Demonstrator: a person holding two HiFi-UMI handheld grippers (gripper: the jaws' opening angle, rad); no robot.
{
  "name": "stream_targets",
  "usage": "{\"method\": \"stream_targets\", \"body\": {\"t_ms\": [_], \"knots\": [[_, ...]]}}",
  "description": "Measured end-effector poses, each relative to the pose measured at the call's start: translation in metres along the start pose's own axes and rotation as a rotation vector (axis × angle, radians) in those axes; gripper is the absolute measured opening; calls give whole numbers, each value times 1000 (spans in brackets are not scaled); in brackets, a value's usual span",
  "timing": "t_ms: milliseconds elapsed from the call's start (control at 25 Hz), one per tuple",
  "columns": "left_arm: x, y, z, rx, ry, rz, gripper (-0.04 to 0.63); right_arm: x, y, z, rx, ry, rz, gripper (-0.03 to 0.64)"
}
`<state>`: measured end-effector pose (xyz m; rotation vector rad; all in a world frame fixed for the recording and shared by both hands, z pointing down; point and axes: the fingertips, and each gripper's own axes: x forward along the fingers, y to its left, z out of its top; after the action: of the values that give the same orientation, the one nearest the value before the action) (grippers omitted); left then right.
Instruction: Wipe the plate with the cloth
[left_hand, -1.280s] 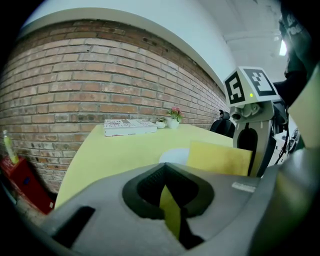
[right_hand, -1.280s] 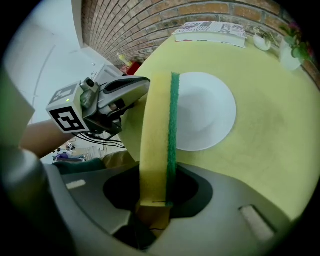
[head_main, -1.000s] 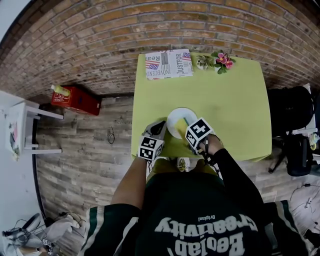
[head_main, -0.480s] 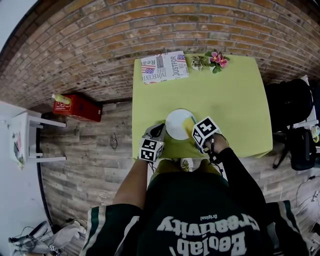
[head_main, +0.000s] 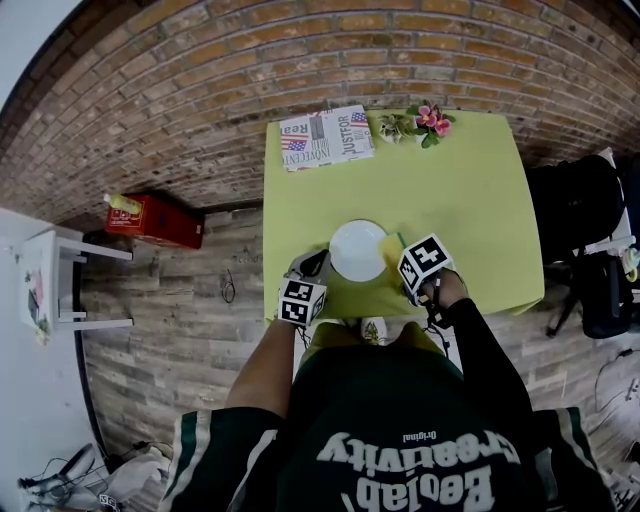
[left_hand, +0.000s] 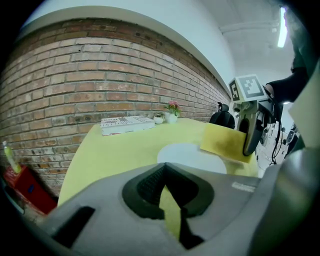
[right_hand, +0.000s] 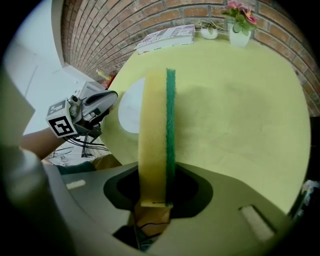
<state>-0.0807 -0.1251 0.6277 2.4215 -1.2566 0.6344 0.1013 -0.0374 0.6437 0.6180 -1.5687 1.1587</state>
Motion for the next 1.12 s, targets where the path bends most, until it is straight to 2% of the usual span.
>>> {"method": "stream_targets", "body": {"t_ms": [280,600,920,1120], "knots": [[1,-1,-1,6,2,9,8,-1,-11,-8,14,-5,-42,137],[-1,-1,0,10,-7,14,8,-5,-7,-7,3,-39,-49,138],[-2,-4,1,23,-14,-12,8,-9,24,6,-77,-118,15,138],[-4,-4,-3,37,-14,-32,8,-4,47,12,-100,-121,20,138]]}}
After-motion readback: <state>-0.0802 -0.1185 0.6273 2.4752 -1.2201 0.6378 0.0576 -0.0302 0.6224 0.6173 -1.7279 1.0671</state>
